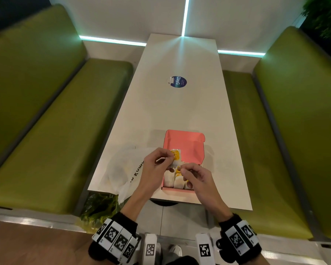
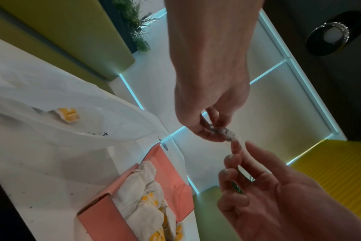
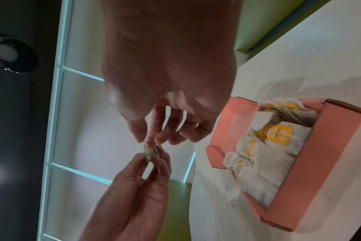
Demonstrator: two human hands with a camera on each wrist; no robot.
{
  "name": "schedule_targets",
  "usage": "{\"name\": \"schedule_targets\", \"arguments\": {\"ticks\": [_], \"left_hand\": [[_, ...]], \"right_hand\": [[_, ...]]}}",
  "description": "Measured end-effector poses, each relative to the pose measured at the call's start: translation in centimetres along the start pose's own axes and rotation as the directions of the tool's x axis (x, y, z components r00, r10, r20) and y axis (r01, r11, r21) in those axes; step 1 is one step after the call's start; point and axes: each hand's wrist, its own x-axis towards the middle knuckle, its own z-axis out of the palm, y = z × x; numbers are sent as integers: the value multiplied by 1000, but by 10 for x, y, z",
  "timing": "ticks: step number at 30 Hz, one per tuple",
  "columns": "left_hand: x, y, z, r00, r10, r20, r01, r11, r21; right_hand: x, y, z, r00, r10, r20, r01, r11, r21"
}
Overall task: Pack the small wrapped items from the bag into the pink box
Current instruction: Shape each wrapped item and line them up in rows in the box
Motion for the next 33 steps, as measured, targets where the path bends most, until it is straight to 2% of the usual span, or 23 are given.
{"name": "schedule_targets", "arguments": {"ticks": [8,12,16,17,18,20,22,24,27,30,33], "left_hand": [[-1,-6,9,997,49,-54,-41,988,146],[-2,-3,11,997,45,-67,-38,993,108],[-1,-6,6,996,58,-74,-48,990,132],[-1,-7,4,995,69,-73,-57,987,149],[-1,-7,4,994,82,-68,-70,984,162],[-1,-8,4,994,99,-44,-91,982,168],[-2,-9,4,994,105,-8,-103,983,153],[-4,-10,7,993,113,42,-118,984,133],[-9,-9,12,989,94,115,-106,989,106],[-13,-10,13,983,77,169,-98,988,116],[-12,-12,9,980,53,189,-80,987,138]], "right_hand": [[-7,2,9,1000,-10,-4,10,998,-60],[-13,5,14,998,-49,-50,43,991,-127],[-25,8,13,984,-15,177,44,986,-159],[-27,8,10,980,-27,196,68,977,-202],[-27,7,6,982,-60,179,103,965,-243],[-22,1,0,988,-142,64,154,953,-263],[-12,-7,-7,977,-200,-80,171,945,-277],[1,-17,-13,961,-237,-140,183,929,-321],[18,-29,-19,984,-177,-26,150,897,-415],[25,-34,-23,983,-142,115,181,833,-522],[26,-40,-27,985,-150,84,172,854,-491]]}}
